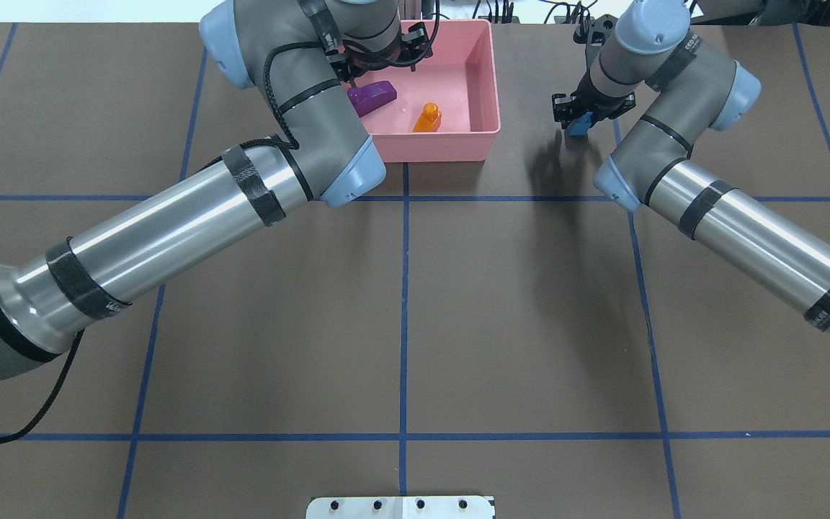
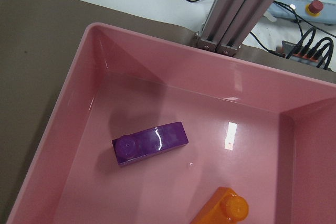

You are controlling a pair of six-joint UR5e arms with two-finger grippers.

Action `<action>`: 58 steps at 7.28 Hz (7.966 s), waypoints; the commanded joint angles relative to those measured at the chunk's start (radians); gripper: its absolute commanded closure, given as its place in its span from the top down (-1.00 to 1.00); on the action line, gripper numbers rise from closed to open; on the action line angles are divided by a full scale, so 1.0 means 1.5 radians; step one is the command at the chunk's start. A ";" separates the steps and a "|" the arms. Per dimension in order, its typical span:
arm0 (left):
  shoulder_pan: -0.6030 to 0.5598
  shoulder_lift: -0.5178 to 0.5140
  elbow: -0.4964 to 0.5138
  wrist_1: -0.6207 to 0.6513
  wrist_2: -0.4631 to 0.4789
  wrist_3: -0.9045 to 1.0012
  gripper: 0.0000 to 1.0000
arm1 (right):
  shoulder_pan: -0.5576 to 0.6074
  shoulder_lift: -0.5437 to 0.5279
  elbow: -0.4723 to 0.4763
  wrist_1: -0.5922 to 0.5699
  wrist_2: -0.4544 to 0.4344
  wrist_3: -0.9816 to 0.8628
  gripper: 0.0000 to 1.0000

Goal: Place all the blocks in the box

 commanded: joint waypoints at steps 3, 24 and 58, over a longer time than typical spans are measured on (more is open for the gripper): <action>-0.006 0.147 -0.271 0.172 -0.084 0.191 1.00 | 0.063 0.031 0.068 -0.004 0.062 0.099 -1.00; 0.206 0.966 -0.776 0.055 -0.088 0.623 1.00 | -0.014 -0.100 0.672 -0.615 0.009 -0.017 1.00; 0.047 0.378 -0.583 0.242 -0.138 0.349 -1.00 | 0.134 -0.384 0.814 -0.603 0.107 -0.344 1.00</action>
